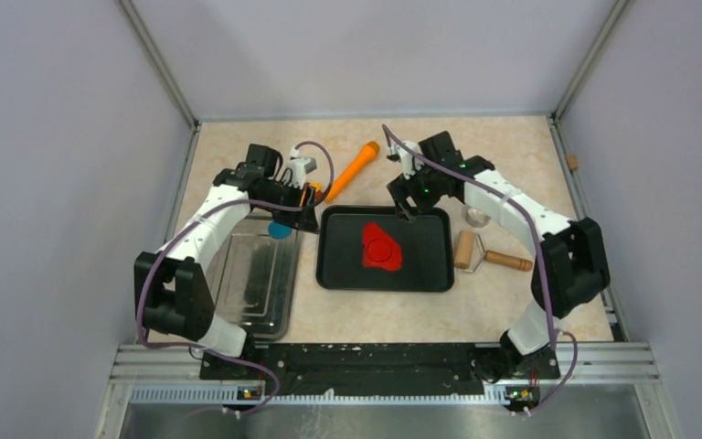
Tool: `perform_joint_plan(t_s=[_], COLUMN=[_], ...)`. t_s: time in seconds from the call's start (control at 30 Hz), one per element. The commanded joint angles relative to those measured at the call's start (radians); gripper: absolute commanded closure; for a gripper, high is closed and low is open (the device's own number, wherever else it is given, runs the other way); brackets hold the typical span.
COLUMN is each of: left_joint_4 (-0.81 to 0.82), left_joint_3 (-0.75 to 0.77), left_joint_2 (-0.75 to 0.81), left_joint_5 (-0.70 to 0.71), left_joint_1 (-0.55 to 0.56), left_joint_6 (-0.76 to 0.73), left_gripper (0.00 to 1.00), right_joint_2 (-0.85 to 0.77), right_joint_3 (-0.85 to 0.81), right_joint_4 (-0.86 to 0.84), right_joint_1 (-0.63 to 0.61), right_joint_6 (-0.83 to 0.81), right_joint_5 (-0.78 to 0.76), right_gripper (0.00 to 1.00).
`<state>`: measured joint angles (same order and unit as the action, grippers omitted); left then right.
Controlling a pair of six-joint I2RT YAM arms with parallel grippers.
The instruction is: Roll out the dumpling wrappers from the dough
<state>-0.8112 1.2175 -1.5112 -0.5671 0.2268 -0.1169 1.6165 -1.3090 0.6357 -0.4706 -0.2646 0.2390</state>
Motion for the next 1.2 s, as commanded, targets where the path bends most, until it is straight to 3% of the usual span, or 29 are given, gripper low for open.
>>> perform_joint_plan(t_s=[0.0,0.13,0.43,1.0,1.17], left_joint_4=[0.060,0.118,0.196,0.221,0.228], left_joint_3=[-0.054,-0.124,-0.164,-0.080,-0.069], left_joint_2=[0.068,0.083,0.010,-0.257,-0.298], left_joint_5=[0.099,0.075,0.005,-0.055,-0.040], left_joint_1=[-0.033,-0.038,-0.038,-0.015,0.009], left_joint_6=[0.076,0.114,0.197,0.249,0.249], left_gripper=[0.45,0.46,0.54,0.56,0.55], right_joint_2=[0.109,0.226,0.416,0.516,0.523], right_joint_3=[-0.128,-0.223,-0.319,-0.290,-0.271], right_joint_4=[-0.011,-0.019,-0.024,-0.064,-0.073], right_joint_1=[-0.048,-0.127,-0.177,-0.189,-0.198], right_joint_6=[0.236,0.301,0.193,0.153,0.165], right_joint_5=[0.019,-0.005,0.032,0.030,0.047], right_gripper=[0.25,0.26,0.36,0.28,0.33])
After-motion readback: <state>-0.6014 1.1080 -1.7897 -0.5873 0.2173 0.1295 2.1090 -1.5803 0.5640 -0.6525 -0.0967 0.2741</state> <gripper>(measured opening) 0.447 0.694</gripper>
